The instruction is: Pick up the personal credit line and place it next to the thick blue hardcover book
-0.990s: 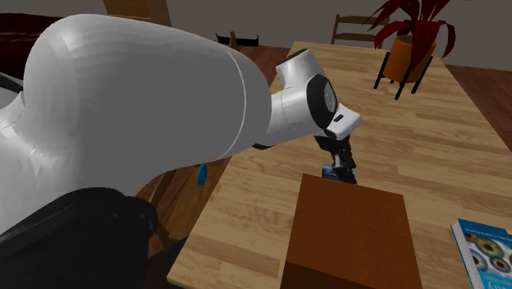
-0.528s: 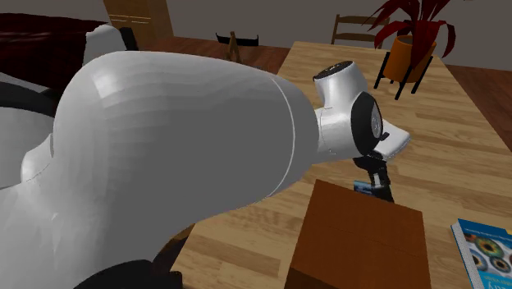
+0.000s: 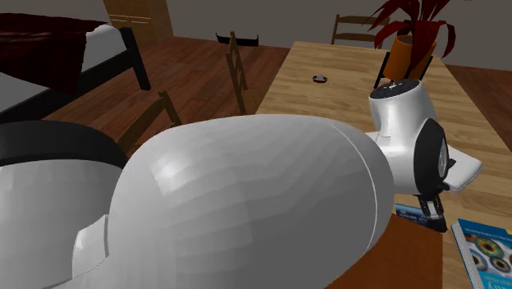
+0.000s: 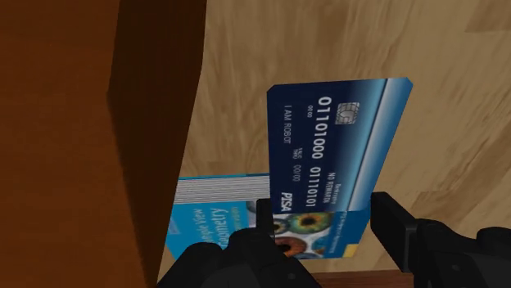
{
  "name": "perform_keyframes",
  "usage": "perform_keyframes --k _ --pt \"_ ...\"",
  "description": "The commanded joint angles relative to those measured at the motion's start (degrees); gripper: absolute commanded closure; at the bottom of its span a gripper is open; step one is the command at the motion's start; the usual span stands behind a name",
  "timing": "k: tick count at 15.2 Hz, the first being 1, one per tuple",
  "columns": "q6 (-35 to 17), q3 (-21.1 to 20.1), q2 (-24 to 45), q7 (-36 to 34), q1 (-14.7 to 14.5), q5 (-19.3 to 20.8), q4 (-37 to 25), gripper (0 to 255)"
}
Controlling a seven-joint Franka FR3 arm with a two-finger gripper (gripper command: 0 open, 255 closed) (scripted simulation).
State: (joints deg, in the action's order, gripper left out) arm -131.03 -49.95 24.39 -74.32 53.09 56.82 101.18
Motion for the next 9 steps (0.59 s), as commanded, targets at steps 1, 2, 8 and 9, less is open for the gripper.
perform_keyframes --k 1,2,8,9 --pt "-0.4 0.6 1.1 0.3 0.0 0.8 -0.6 255" --pt "-0.8 1.0 1.4 -0.3 -0.2 1.3 -0.3 255" --pt "-2.8 2.8 3.5 -3.6 -1.5 4.9 0.9 255" --pt "-3.1 3.1 3.9 -4.1 -1.7 5.6 1.1 255"
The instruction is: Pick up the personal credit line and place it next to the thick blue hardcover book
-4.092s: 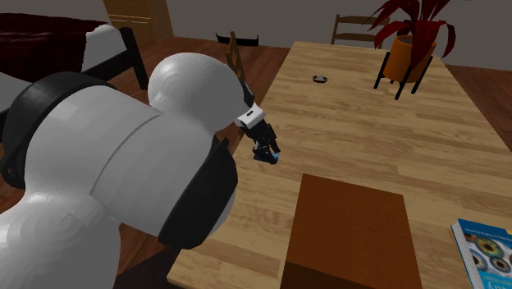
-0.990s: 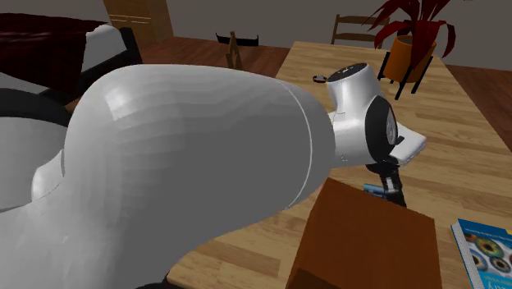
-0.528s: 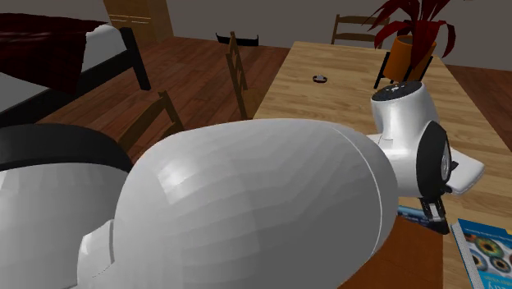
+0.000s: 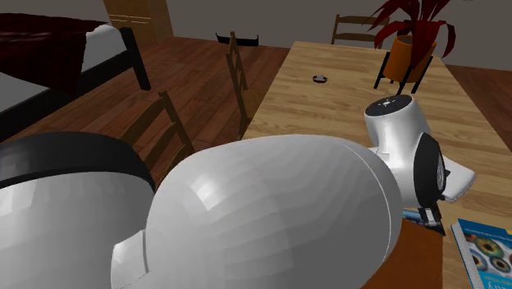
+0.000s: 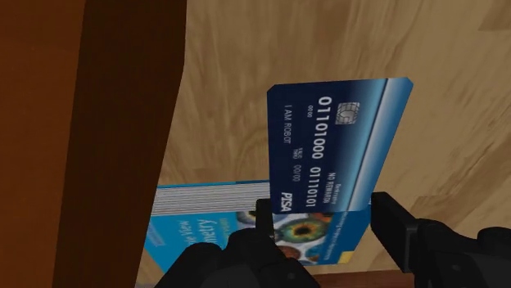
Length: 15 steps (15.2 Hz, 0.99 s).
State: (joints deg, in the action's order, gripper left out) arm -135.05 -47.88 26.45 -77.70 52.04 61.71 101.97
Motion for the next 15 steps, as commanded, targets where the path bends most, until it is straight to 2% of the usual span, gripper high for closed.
perform_keyframes --k 1,8,15 --pt "0.6 1.5 2.2 -1.3 -0.9 1.3 0.4 255" --pt "-1.6 4.3 5.3 -5.6 -2.9 6.0 1.2 255" --pt "-1.6 4.3 5.4 -5.6 -2.9 6.0 1.2 255"
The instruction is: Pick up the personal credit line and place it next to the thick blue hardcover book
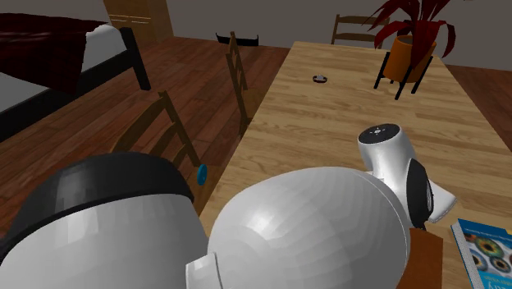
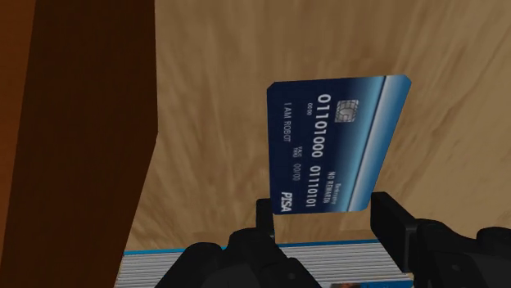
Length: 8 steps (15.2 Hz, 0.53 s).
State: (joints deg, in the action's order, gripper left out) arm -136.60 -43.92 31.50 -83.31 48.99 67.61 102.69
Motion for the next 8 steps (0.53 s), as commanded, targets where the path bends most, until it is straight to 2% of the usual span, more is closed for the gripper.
perform_keyframes --k 1,2,7,8 --pt "0.0 0.3 0.3 0.0 0.2 0.1 0.5 255" --pt "-0.2 0.2 0.0 0.0 0.4 0.0 0.8 0" --pt "0.0 0.3 0.3 0.0 0.2 0.2 0.5 0" --pt "0.3 -0.7 -1.5 0.5 0.9 -1.2 1.6 0"
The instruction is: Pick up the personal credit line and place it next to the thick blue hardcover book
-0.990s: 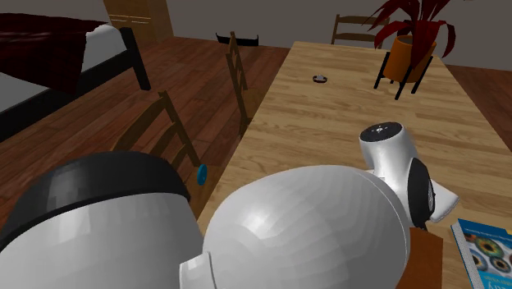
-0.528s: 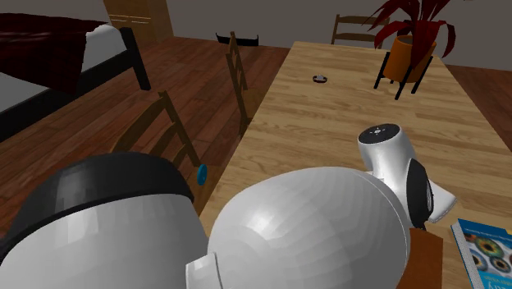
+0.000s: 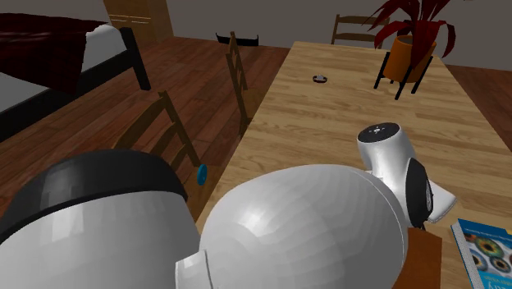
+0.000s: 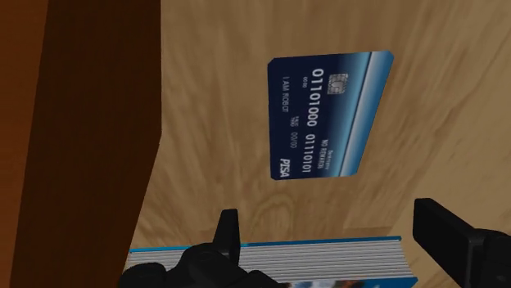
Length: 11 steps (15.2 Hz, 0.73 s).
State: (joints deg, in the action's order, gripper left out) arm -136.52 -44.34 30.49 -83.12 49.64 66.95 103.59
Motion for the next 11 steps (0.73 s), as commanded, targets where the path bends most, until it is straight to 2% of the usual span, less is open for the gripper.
perform_keyframes --k 1,3,11 --pt "0.5 -1.4 -2.3 0.8 1.1 -2.1 1.8 0" --pt "1.0 -3.4 -5.6 1.9 2.5 -4.9 3.6 0" --pt "1.0 -3.4 -5.6 1.9 2.5 -4.9 3.6 0"
